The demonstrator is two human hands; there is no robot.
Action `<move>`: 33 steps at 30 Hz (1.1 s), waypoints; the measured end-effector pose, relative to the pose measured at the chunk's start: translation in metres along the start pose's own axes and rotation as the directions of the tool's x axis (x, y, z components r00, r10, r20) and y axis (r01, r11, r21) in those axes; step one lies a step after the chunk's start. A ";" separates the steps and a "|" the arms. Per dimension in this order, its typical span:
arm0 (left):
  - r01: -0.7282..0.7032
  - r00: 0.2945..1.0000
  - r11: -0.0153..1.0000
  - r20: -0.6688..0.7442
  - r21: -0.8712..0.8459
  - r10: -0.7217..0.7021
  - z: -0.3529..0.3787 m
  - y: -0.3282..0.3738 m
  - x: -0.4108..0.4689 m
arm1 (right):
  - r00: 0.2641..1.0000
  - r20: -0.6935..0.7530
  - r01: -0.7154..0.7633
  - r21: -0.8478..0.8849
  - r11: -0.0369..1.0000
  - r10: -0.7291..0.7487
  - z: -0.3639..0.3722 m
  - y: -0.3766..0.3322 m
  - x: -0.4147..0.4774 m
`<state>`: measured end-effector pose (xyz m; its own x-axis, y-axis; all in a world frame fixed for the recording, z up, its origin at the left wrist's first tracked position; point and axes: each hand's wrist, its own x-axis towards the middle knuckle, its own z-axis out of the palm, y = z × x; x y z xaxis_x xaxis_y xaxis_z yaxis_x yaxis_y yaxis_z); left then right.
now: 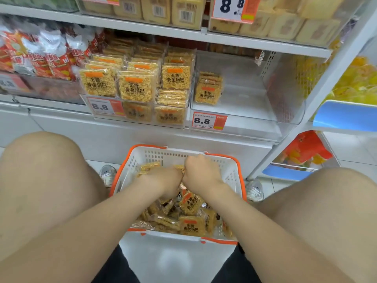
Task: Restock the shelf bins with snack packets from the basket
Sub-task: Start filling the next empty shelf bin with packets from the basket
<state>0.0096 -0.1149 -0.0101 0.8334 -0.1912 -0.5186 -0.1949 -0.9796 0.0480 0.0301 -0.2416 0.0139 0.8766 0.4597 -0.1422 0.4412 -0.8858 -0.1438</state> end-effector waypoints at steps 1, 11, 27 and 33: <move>0.016 0.997 1.000 0.079 0.009 -0.016 0.013 0.003 0.000 | 1.000 0.024 -0.003 0.014 1.000 0.003 0.007 -0.004 -0.006; 0.040 0.953 0.997 0.304 -0.069 -0.017 0.112 0.017 -0.003 | 0.982 0.155 -0.129 0.127 0.983 0.109 0.064 -0.009 -0.032; 0.024 0.989 0.622 -0.072 -0.782 -0.129 0.076 -0.007 0.013 | 0.969 0.226 -0.185 0.370 0.910 0.105 0.055 0.029 -0.016; -0.086 0.942 -0.113 -0.045 -0.990 -0.331 0.051 -0.010 0.006 | 0.962 0.181 -0.267 0.763 0.588 0.203 0.038 0.045 -0.012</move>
<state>-0.0094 -0.1028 -0.0574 0.8731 0.1416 -0.4666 0.4620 0.0663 0.8844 0.0321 -0.2847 -0.0281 0.8985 0.2741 -0.3430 -0.1214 -0.5957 -0.7940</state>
